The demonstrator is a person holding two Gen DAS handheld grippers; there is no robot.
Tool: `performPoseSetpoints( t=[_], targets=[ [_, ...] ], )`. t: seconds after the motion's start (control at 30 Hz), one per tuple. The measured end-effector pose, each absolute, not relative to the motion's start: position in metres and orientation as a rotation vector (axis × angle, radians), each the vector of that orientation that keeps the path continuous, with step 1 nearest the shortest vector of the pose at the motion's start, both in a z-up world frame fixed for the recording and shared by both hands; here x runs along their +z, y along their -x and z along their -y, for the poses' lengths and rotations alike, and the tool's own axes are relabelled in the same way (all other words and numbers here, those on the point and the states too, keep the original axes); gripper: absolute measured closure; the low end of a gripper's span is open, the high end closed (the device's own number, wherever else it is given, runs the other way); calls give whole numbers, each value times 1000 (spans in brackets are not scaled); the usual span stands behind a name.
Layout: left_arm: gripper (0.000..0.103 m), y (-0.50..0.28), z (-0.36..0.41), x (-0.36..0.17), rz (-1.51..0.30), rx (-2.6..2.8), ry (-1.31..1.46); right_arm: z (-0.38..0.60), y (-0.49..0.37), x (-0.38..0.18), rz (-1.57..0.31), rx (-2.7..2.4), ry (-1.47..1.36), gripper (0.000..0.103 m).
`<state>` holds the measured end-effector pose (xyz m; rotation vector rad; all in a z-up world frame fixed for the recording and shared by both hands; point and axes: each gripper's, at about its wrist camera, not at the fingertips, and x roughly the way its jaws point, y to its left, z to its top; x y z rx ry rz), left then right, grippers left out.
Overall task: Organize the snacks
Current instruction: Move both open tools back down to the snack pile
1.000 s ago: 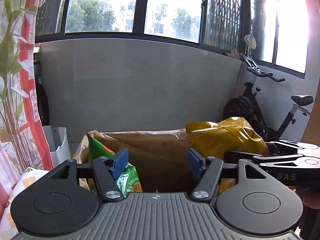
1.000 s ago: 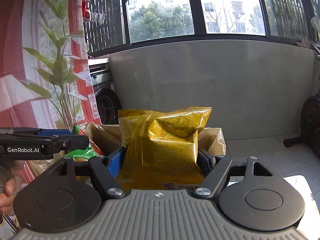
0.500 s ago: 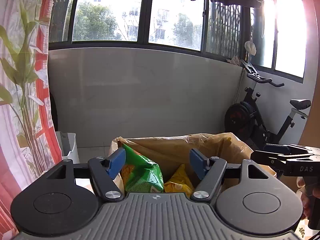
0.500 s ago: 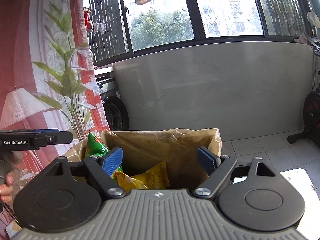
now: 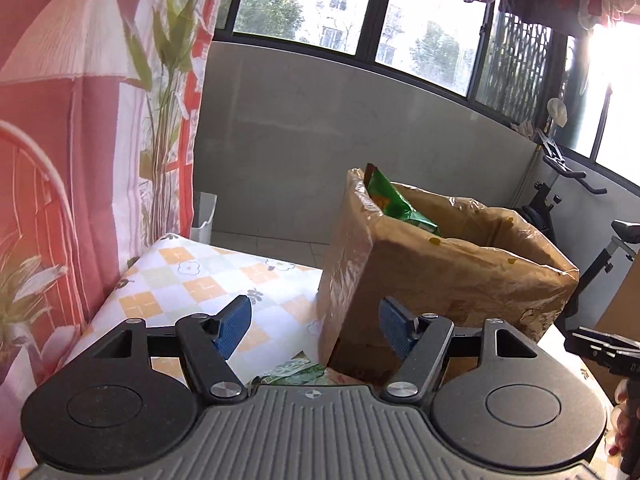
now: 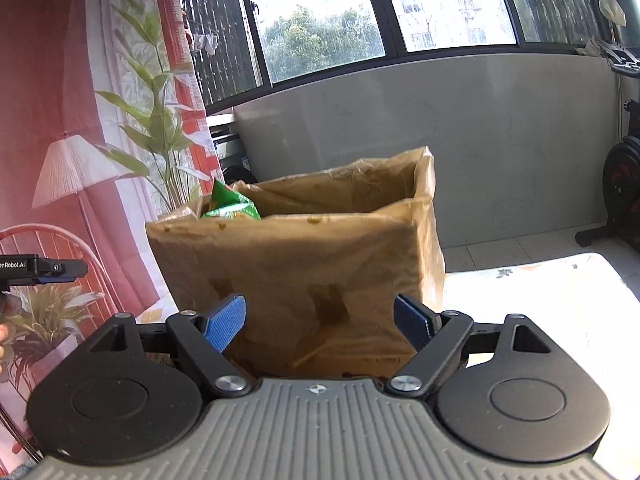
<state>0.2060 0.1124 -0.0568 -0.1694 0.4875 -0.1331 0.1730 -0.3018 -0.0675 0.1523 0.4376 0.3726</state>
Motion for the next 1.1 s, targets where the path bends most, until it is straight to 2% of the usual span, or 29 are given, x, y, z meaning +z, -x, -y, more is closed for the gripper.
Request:
performPoseSetpoints(
  t=[0.2,0.37,0.5,0.7,0.93,1.1],
  targets=[
    [30,-189,-124,-88,-448,-22,288,287,-173,-124,-675,400,-82,22],
    [31,-189,-141,-104,-510,24,326,274,-177,-159,-835,418,-73,28],
    [31,-190,-146,-104,-507,12,332,266,-176,-172,-868,403,-99,40],
    [31,-183,-135,-114,-505,-13,312,250,-179,-176,-881,401,-10,40],
    [31,-180,-134,-121,-523,-27,320,227,-177,-182,-844,434,162,53],
    [30,-182,-131,-125,-542,-36,317,226,-168,-185,-812,472,186,53]
  ],
)
